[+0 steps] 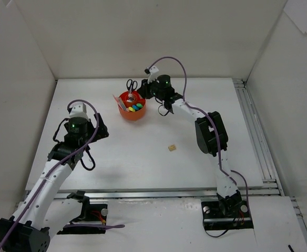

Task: Sort the stationery into containers
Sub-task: Place the stationery in the storage box.

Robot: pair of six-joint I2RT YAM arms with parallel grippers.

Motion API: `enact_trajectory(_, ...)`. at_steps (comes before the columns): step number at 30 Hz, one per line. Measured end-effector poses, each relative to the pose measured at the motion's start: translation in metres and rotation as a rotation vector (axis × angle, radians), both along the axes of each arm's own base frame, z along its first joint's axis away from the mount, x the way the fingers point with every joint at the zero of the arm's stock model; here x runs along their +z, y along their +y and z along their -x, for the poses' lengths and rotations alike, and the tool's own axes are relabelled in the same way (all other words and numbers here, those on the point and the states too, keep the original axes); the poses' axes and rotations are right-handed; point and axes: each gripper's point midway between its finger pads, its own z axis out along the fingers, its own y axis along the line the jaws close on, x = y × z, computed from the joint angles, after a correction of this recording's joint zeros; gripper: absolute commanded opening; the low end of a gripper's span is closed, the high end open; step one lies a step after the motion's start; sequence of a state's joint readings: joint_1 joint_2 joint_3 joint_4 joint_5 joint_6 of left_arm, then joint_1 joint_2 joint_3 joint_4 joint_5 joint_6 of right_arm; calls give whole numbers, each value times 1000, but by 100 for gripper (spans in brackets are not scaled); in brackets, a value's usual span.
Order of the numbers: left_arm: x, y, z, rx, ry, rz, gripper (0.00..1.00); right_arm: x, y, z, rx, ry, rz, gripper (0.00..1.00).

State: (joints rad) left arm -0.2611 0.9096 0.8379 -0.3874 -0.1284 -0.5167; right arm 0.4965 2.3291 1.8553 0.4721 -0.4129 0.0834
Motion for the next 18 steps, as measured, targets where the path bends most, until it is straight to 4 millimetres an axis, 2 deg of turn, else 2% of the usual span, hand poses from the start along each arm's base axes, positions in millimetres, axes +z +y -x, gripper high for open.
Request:
enact_trajectory(1, 0, 0, 0, 1, 0, -1, 99, 1, 0, 0, -1, -1, -4, 30)
enact_trajectory(3, 0, 0, 0, 0, 0, -2, 99, 3, 1, -1, -1, -3, -11, 33)
enact_trajectory(4, 0, 0, 0, 1, 0, -2, 99, 3, 1, -1, -2, -5, -14, 38)
enact_trajectory(7, 1, 1, 0, 1, -2, -2, 100, 5, 2, -1, 0, -8, -19, 45)
enact_trajectory(11, 6, 1, 3, 2, -20, 3, 100, 2, 1, 2, 2, -7, -17, 46)
enact_trajectory(14, 13, 2, 7, 2, -41, 9, 100, -2, -4, 11, 1, 14, -8, 56)
enact_trajectory(15, 15, 3, 8, 3, -48, 11, 100, 0, -7, 16, 0, 19, -5, 60)
enact_trajectory(17, 19, 3, 11, 2, -63, 16, 100, 0, -18, 32, -17, 44, 6, 87)
enact_trajectory(18, 22, 3, 12, 0, -71, 20, 100, 1, -26, 41, -35, 52, 12, 98)
